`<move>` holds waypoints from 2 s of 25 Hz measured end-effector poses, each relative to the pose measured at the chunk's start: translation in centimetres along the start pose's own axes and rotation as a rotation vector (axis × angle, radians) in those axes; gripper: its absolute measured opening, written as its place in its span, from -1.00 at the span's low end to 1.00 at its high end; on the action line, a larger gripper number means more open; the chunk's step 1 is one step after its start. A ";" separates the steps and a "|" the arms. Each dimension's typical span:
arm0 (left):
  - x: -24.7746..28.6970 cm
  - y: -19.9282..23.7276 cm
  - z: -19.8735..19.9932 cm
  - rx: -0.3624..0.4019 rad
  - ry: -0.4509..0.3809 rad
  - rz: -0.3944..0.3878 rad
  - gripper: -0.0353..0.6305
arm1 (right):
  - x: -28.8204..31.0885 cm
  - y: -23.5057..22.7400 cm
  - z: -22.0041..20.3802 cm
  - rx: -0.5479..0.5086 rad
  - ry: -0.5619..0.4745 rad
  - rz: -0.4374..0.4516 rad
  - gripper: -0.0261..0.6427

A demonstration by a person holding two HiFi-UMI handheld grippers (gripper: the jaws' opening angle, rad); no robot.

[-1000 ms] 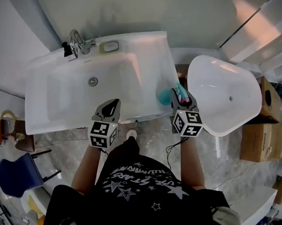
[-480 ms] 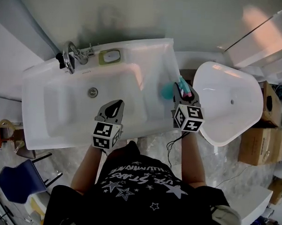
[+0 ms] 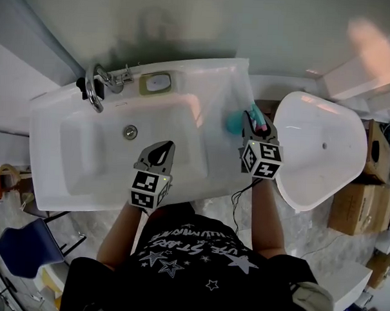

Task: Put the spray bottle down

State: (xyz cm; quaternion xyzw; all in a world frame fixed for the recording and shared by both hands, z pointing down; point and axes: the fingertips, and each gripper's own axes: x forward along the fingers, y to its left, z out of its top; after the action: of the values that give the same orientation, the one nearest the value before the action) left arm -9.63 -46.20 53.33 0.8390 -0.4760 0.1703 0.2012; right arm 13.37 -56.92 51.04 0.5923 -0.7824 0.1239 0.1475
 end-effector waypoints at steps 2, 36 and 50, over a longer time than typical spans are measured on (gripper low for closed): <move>0.2 0.2 -0.2 -0.005 0.004 0.003 -0.85 | 0.5 -0.1 0.0 0.004 -0.002 0.001 -0.47; -4.7 -3.6 0.2 0.014 -0.056 0.136 -0.85 | -4.8 0.9 -0.7 -0.015 -0.006 0.083 -0.06; -14.3 -13.8 -1.3 0.042 -0.159 0.187 -0.85 | -20.6 0.8 -2.0 -0.018 -0.079 0.142 -0.06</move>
State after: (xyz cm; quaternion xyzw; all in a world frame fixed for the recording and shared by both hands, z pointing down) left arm -4.77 -28.70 45.19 0.8058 -0.5630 0.1312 0.1282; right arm 18.02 -37.61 45.05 0.5384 -0.8287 0.1034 0.1124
